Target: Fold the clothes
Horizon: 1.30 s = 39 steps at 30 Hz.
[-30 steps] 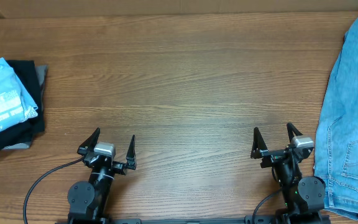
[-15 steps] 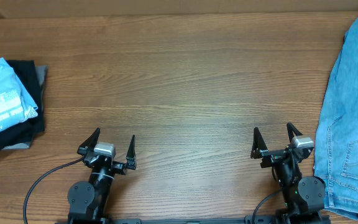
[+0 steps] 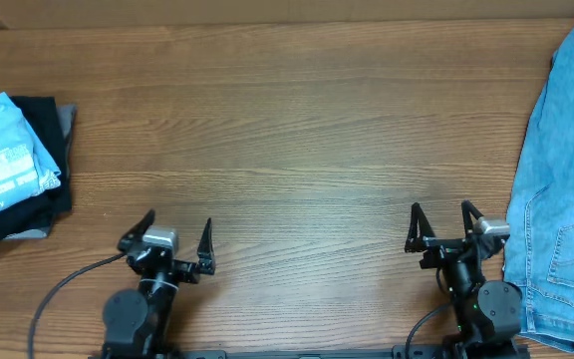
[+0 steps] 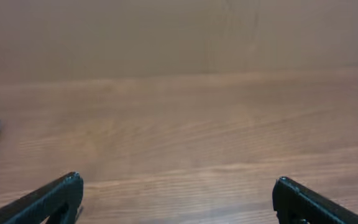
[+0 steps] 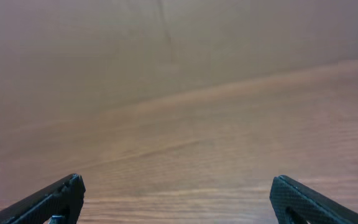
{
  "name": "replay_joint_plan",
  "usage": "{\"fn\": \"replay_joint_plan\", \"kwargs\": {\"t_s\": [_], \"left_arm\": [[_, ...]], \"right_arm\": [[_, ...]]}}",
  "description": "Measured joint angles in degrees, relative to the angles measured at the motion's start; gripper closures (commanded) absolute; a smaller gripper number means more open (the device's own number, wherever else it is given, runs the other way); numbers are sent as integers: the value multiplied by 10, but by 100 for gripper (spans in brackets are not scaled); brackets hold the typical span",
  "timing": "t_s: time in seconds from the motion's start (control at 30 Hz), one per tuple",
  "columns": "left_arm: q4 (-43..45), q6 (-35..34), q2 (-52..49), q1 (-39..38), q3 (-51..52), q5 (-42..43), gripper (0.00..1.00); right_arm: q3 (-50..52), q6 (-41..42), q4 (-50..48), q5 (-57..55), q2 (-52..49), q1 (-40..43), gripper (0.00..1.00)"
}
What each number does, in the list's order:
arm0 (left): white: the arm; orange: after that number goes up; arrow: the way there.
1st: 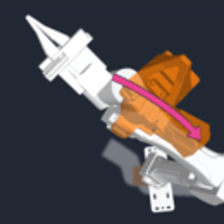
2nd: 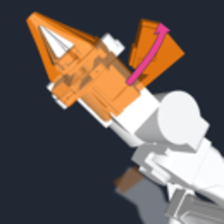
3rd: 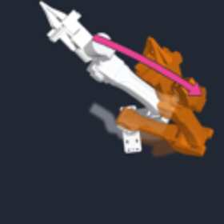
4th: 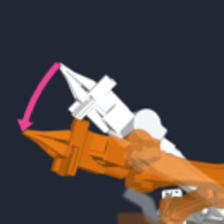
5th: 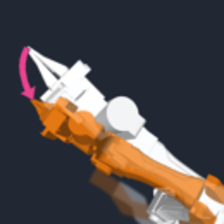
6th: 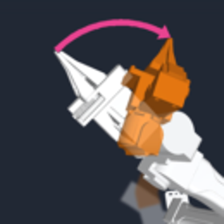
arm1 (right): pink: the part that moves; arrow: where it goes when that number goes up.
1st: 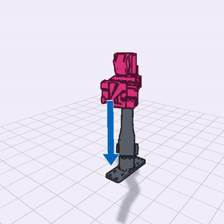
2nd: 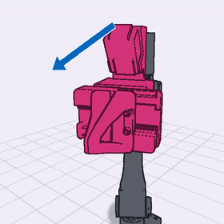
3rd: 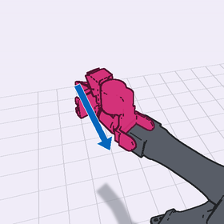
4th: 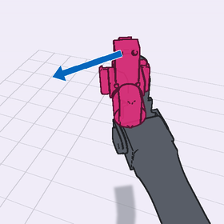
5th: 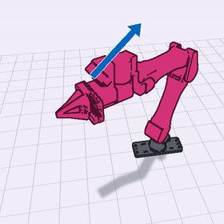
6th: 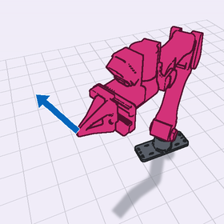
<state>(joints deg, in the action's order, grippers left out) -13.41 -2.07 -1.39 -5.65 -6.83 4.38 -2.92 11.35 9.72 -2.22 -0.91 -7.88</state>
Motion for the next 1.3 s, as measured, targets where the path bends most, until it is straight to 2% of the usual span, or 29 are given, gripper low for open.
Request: {"fn": "replay_joint_plan", "kwargs": {"t_s": [0.13, 0.2, 0.3, 0.4, 0.47, 0.57, 0.67, 0.7, 0.73, 0.77, 0.8, 0.9, 1.0, 1.03, 1.07, 1.1, 1.17, 1.2, 1.3], "left_arm": [[-37, 2, -83, 0, -141, -25, 0], [-56, 4, -174, 0, -219, -30, 0], [-117, 5, -308, 0, -336, -34, 0], [-241, 5, -443, 0, -474, -34, 0], [-288, 5, -498, 0, -535, -34, 0], [-295, 5, -524, 0, -562, -34, 0], [-298, 5, -524, 0, -563, -34, 0], [-299, 5, -524, 0, -563, -34, 0], [-299, 5, -524, 0, -563, -34, 0], [-299, 5, -524, 0, -563, -34, 0], [-299, 5, -524, 0, -563, -34, 0], [-297, 5, -524, -1, -563, -34, 0], [-296, 5, -524, -1, -563, -34, 0], [-296, 5, -524, -1, -563, -34, 0], [-296, 5, -524, -1, -563, -34, 0], [-295, 5, -524, -1, -563, -34, 0], [-294, 5, -524, -1, -563, -34, 0], [-294, 5, -524, -1, -563, -34, 0], [-294, 5, -524, -1, -563, -34, 0]], "right_arm": [[-118, 7, 74, -65, -37, 0, 0], [-183, 6, 116, -99, -87, 0, 0], [-297, 6, 195, -138, -199, 0, 0], [-427, 5, 299, -160, -349, 0, 0], [-482, 6, 332, -160, -433, 0, 0], [-500, 10, 351, -161, -506, 19, 0], [-503, 65, 400, -157, -554, 162, 0], [-504, 84, 418, -147, -588, 273, 0], [-505, 92, 427, -135, -615, 342, 0], [-506, 94, 433, -130, -628, 367, 0], [-508, 101, 450, -107, -680, 443, 0], [-509, 98, 440, -49, -805, 508, 0], [-511, 91, 438, -6, -928, 507, 0], [-511, 87, 435, 3, -972, 506, 4], [-518, 85, 436, 5, -984, 506, 12], [-523, 83, 439, 7, -990, 506, 25], [-526, 80, 438, 10, -993, 506, 59], [-527, 81, 439, 9, -994, 506, 69], [-529, 70, 443, 25, -995, 510, 68]]}}
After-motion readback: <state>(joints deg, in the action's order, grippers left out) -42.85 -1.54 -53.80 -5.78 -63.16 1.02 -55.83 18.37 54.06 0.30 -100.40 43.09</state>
